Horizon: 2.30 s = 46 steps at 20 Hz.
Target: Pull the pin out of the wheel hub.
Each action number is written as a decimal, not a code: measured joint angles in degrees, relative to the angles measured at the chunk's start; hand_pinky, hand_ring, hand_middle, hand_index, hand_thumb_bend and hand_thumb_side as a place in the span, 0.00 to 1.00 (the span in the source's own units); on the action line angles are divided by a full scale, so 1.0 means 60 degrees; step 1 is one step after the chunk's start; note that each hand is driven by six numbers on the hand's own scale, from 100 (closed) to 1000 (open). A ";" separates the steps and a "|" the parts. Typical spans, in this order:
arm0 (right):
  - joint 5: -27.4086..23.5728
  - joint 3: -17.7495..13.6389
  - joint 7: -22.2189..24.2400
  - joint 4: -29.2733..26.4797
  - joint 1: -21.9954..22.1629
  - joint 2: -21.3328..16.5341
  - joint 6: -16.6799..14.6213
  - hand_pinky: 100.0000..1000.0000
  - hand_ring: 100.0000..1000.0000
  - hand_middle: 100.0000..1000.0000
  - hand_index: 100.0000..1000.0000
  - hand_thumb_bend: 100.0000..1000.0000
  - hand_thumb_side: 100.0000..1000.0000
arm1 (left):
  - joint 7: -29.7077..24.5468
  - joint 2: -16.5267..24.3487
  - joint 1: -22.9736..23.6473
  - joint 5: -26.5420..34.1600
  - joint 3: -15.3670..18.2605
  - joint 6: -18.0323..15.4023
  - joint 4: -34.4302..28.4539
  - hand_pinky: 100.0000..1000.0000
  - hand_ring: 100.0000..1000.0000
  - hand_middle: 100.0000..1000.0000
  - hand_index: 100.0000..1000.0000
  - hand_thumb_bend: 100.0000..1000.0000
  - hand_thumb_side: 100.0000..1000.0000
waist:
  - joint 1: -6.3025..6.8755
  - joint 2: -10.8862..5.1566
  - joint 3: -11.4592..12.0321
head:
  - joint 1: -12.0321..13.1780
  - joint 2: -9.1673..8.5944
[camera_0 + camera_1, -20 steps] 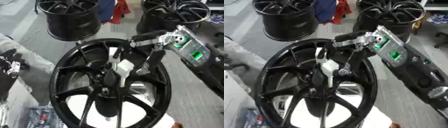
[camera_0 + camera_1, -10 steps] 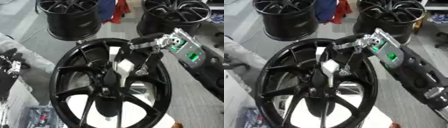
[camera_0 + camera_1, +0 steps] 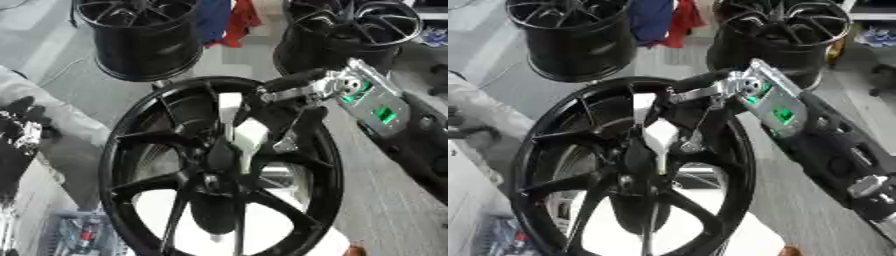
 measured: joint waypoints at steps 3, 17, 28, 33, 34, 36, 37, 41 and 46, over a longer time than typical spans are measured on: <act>0.0058 0.0002 -0.0005 0.0108 0.0003 0.0063 -0.0050 0.73 0.74 0.71 0.80 0.16 0.15 | 0.0000 0.0000 -0.0001 0.0000 0.0000 0.0000 0.0000 0.55 0.64 0.64 0.82 0.12 0.53 | 0.0000 0.0000 0.0000 | 0.0000 0.0000; -0.0048 0.0018 -0.0920 0.0267 0.0045 0.0328 -0.0338 0.63 0.57 0.45 0.54 0.01 0.17 | 0.0000 -0.0003 -0.0001 0.0000 0.0000 0.0000 0.0000 0.55 0.64 0.64 0.82 0.12 0.53 | 0.0006 0.0024 -0.0003 | -0.0002 -0.0002; -0.1145 -0.0330 -0.2332 -0.1001 -0.0431 -0.0209 0.0212 0.58 0.49 0.35 0.44 0.00 0.17 | -0.0001 -0.0003 -0.0001 0.0001 0.0000 0.0001 0.0000 0.55 0.64 0.64 0.82 0.12 0.53 | -0.0012 -0.0002 -0.0063 | -0.0001 -0.0003; -0.2075 -0.0918 -0.2750 -0.1859 -0.0559 -0.0858 0.0728 0.58 0.48 0.35 0.44 0.01 0.18 | -0.0001 -0.0002 0.0001 0.0001 0.0002 0.0001 0.0000 0.55 0.64 0.64 0.82 0.12 0.53 | -0.0067 -0.0026 -0.0184 | 0.0033 -0.0001; -0.2277 -0.1097 -0.2894 -0.2026 -0.0546 -0.1030 0.0828 0.58 0.48 0.35 0.44 0.01 0.18 | 0.0000 0.0000 0.0004 0.0001 0.0003 0.0002 0.0000 0.55 0.64 0.64 0.82 0.12 0.53 | -0.0067 -0.0036 -0.0215 | 0.0053 0.0000; -0.2687 -0.1521 -0.3259 -0.2355 -0.0375 -0.1430 0.1000 0.57 0.48 0.35 0.44 0.01 0.18 | 0.0002 0.0002 0.0008 0.0001 0.0005 0.0004 0.0000 0.55 0.64 0.64 0.82 0.12 0.53 | -0.0079 -0.0057 -0.0271 | 0.0095 0.0000; -0.2857 -0.1772 -0.3487 -0.2512 -0.0212 -0.1660 0.1075 0.57 0.48 0.35 0.44 0.01 0.18 | 0.0004 0.0003 0.0009 0.0001 0.0006 0.0006 0.0000 0.55 0.64 0.64 0.82 0.12 0.53 | -0.0093 -0.0059 -0.0302 | 0.0119 0.0000; -0.3457 -0.2955 -0.4660 -0.3065 0.0932 -0.2671 0.1281 0.56 0.47 0.35 0.44 0.01 0.18 | 0.0018 0.0007 0.0010 0.0001 0.0051 0.0009 0.0001 0.55 0.64 0.64 0.82 0.12 0.53 | -0.0103 -0.0051 -0.0394 | 0.0220 -0.0001; -0.3772 -0.4627 -0.6529 -0.3421 0.3369 -0.3467 0.1375 0.54 0.46 0.35 0.43 0.02 0.16 | 0.0085 0.0008 0.0009 -0.0004 0.0099 0.0019 0.0001 0.55 0.64 0.64 0.82 0.12 0.53 | -0.0056 0.0011 -0.0521 | 0.0358 -0.0015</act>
